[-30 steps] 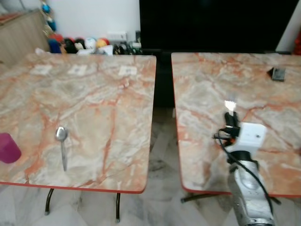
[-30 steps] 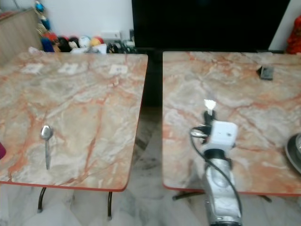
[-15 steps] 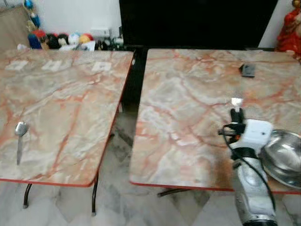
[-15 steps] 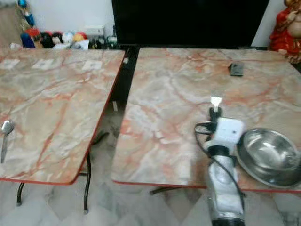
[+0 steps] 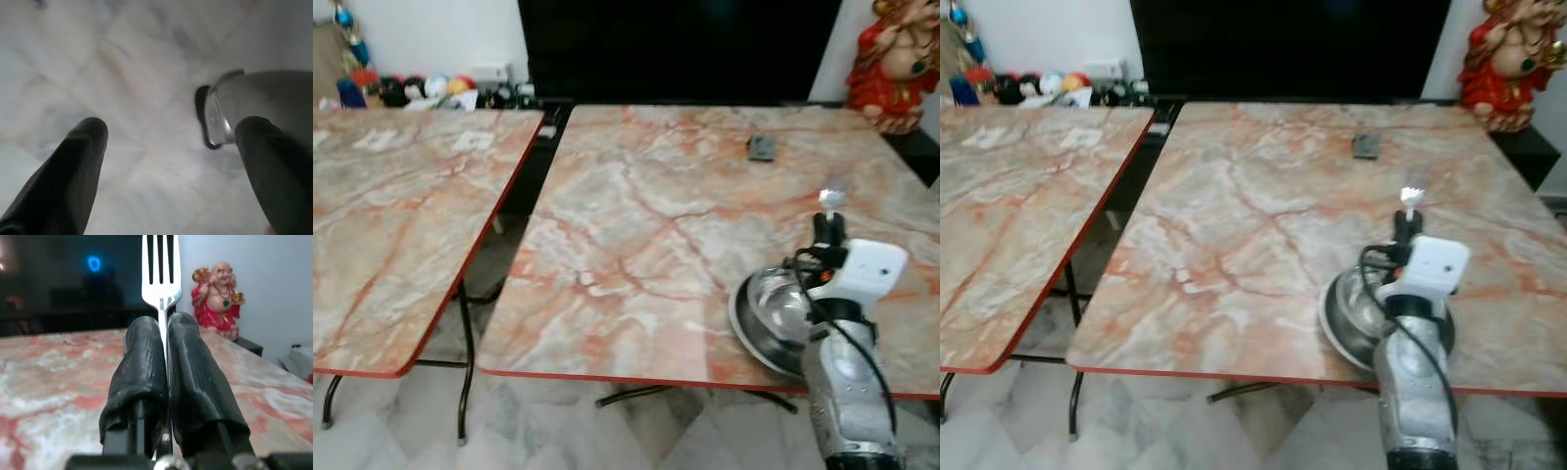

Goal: Setting the table

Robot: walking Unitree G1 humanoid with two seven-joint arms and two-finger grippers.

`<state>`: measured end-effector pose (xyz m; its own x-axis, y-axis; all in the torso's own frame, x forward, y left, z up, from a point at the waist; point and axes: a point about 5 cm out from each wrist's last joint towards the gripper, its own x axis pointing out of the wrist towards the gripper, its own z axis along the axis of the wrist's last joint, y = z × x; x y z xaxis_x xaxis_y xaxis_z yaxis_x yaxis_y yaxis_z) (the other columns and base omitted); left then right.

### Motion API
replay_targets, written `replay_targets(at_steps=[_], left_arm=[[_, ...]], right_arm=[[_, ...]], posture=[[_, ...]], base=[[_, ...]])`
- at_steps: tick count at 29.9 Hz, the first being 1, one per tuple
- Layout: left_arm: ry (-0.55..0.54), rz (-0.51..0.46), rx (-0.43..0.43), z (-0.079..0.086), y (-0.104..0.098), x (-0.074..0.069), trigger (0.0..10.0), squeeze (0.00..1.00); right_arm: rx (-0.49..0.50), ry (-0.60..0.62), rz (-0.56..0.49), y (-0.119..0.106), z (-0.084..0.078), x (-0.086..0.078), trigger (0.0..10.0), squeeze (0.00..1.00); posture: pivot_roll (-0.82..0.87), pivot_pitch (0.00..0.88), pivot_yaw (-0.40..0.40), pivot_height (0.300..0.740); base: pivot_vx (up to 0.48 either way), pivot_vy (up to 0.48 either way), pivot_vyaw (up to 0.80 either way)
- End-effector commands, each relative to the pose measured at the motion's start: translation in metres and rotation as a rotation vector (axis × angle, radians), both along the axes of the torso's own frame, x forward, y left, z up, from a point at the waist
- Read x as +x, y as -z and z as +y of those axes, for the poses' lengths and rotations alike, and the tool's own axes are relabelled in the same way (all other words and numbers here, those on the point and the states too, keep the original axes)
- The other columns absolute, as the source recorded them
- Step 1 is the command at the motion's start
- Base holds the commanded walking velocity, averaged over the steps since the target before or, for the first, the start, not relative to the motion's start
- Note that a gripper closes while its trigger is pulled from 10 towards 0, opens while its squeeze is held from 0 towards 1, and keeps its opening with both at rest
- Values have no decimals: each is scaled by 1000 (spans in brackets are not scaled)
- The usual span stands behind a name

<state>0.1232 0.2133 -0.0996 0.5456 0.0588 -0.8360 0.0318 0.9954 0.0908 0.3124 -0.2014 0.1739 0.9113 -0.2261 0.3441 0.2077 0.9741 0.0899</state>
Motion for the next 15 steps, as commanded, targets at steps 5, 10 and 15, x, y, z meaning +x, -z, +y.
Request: replay_targets(at_steps=[5, 10, 15], left_arm=[[20, 40, 16, 3, 3, -8, 10000, 0], [18, 37, 16, 4, 2, -7, 10000, 0], [18, 39, 16, 5, 2, -7, 10000, 0]], right_arm=[[-4, 11, -36, -9, -2, -2, 10000, 0], [-31, 50, -2, -8, -13, 0, 10000, 0], [-46, 105, 12, -7, -29, 0, 10000, 0]], posture=[[-45, 119, 7, 740], [-44, 125, 7, 740], [-43, 111, 4, 740]], base=[[0, 0, 0], [0, 0, 0], [0, 0, 0]])
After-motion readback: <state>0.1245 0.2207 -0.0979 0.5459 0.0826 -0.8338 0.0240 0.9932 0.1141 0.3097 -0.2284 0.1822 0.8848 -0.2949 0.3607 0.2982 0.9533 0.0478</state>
